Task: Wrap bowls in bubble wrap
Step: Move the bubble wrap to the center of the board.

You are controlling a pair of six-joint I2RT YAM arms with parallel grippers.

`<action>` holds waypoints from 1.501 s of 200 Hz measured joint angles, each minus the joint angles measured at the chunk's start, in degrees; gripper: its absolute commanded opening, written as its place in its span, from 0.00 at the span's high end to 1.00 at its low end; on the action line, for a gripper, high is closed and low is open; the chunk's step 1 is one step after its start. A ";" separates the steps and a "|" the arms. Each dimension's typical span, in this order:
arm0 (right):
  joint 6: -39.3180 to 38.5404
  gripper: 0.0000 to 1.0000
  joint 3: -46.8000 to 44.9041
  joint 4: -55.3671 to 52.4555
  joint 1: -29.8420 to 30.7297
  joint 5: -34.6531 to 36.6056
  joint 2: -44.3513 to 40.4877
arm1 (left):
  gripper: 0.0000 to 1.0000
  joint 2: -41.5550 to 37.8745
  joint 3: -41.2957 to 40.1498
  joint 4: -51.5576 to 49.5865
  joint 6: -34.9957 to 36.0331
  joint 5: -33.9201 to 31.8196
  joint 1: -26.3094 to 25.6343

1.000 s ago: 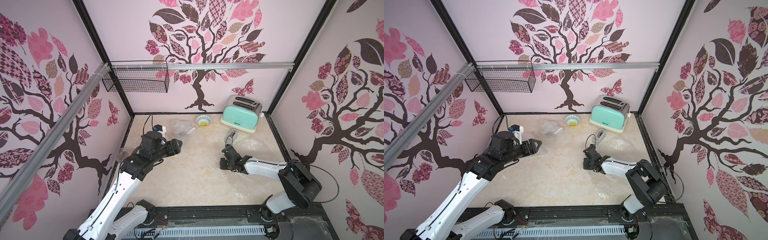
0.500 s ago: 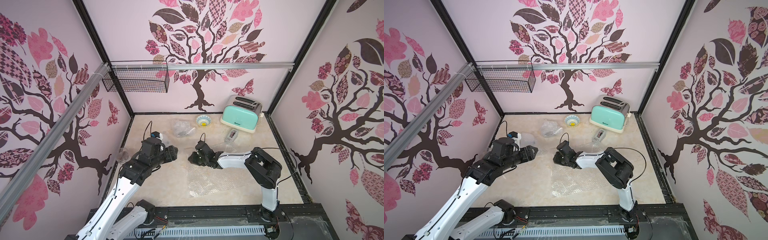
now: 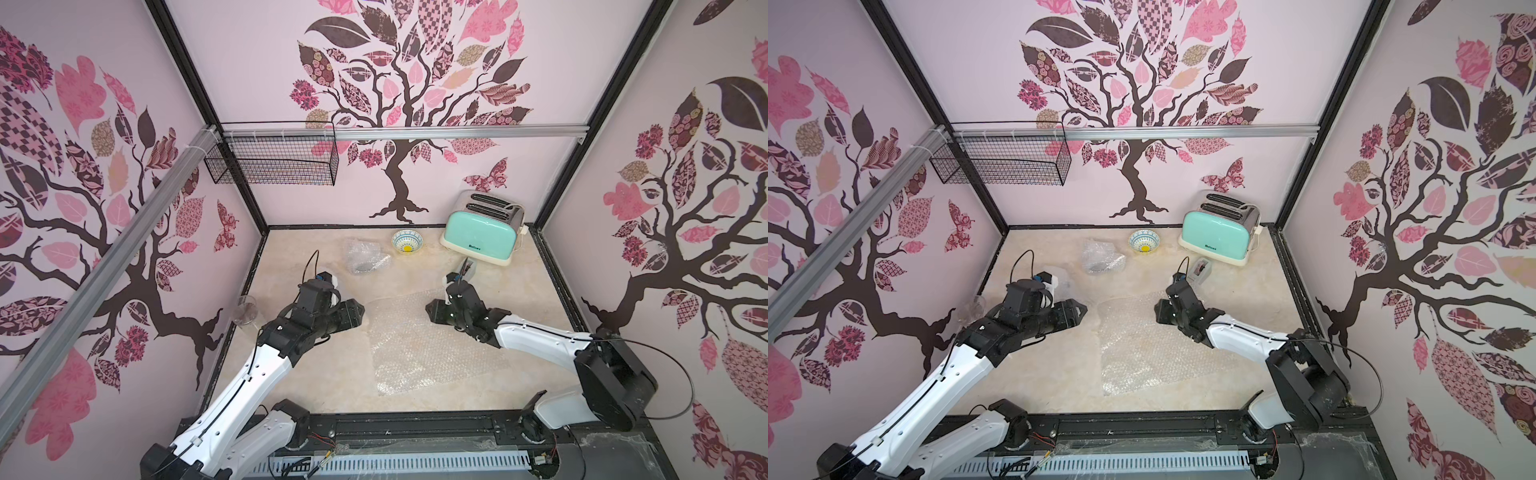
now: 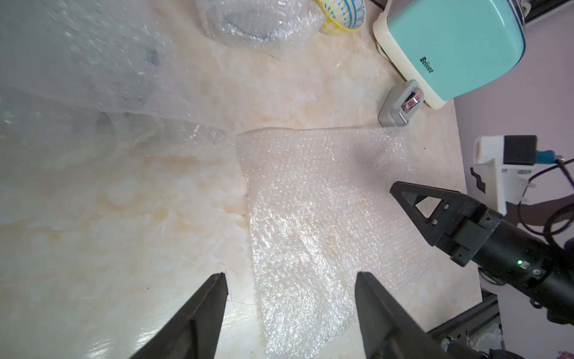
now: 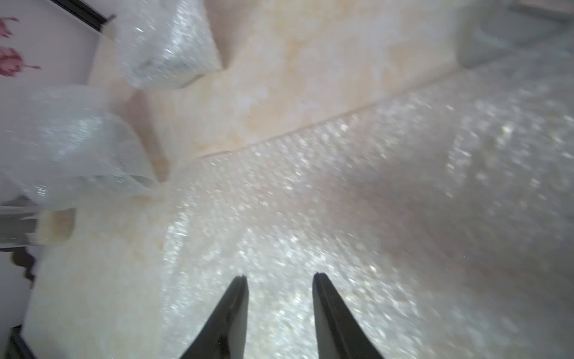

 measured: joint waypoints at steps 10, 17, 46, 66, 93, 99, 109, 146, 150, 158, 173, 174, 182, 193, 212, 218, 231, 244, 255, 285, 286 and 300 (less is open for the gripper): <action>-0.17 0.69 -3.15 -1.27 0.48 -0.42 -0.46 | 0.31 1.11 -1.49 1.55 -0.63 1.20 -1.03; -0.09 0.71 -5.05 -1.66 0.76 -0.98 -0.48 | 0.31 2.27 -2.29 2.40 -1.11 1.88 -1.97; 1.66 0.73 -9.11 -0.28 3.04 -2.80 -1.05 | 0.31 5.49 -3.82 4.74 -1.92 3.41 -4.07; 3.48 0.73 -9.35 1.03 7.04 -3.13 -0.59 | 0.31 5.66 -4.02 5.27 -2.01 2.93 -4.09; 6.58 0.73 -9.49 5.03 9.57 -5.49 1.25 | 0.31 5.79 -4.02 5.49 -1.62 1.22 -4.09; 7.06 0.73 -9.46 5.75 9.57 -5.73 1.57 | 0.31 5.92 -4.02 5.53 -1.55 0.98 -4.09; 7.80 0.72 -9.42 6.58 9.57 -6.21 2.01 | 0.31 6.29 -4.02 5.68 -1.51 0.74 -4.09; 8.13 0.64 -7.37 5.53 9.57 -6.32 2.45 | 0.32 7.56 -4.13 6.43 -1.33 -0.04 -4.09; 7.87 0.62 -6.64 5.07 9.55 -6.21 2.43 | 0.32 7.63 -4.20 6.58 -1.33 -0.09 -4.09; 7.50 0.59 -5.20 4.39 9.33 -5.95 2.43 | 0.31 7.80 -4.39 6.95 -1.33 -0.09 -4.09; 6.12 0.57 -1.79 3.63 8.13 -5.62 2.40 | 0.32 8.02 -4.85 7.34 -1.33 -0.11 -4.09; 6.08 0.57 -1.62 3.58 8.02 -5.62 2.40 | 0.31 8.02 -4.85 7.37 -1.33 -0.11 -4.09; 5.18 0.57 0.48 3.50 6.27 -5.57 2.40 | 0.31 8.07 -5.14 7.50 -1.33 -0.11 -4.09; 4.04 0.58 3.65 3.48 2.73 -5.64 2.97 | 0.31 8.15 -5.35 7.56 -1.33 -0.09 -4.09; 2.36 0.58 12.63 2.40 -3.96 -5.60 8.13 | 0.32 8.24 -5.57 7.61 -1.36 -0.11 -4.09; 2.01 0.57 15.82 2.29 -5.57 -5.75 10.45 | 0.32 8.24 -5.60 7.63 -1.36 -0.11 -4.09; 1.75 0.54 22.77 2.19 -8.92 -6.25 15.93 | 0.31 8.24 -5.66 7.72 -1.36 -0.17 -4.09; 1.84 0.52 28.13 2.10 -11.17 -6.34 20.61 | 0.31 8.20 -5.99 7.91 -1.38 -0.26 -4.09; 1.99 0.51 32.17 1.60 -12.22 -6.01 24.26 | 0.31 8.20 -6.23 7.91 -1.40 -0.28 -4.09; 3.26 0.51 44.26 -1.38 -13.55 -5.09 34.73 | 0.32 8.17 -6.38 7.89 -1.38 -0.33 -4.09; 3.37 0.51 44.89 -1.57 -13.60 -5.20 35.23 | 0.32 8.17 -6.38 7.89 -1.38 -0.31 -4.09; 3.91 0.51 50.21 -2.91 -13.88 -5.29 39.41 | 0.32 8.04 -6.38 7.89 -1.38 -0.31 -4.09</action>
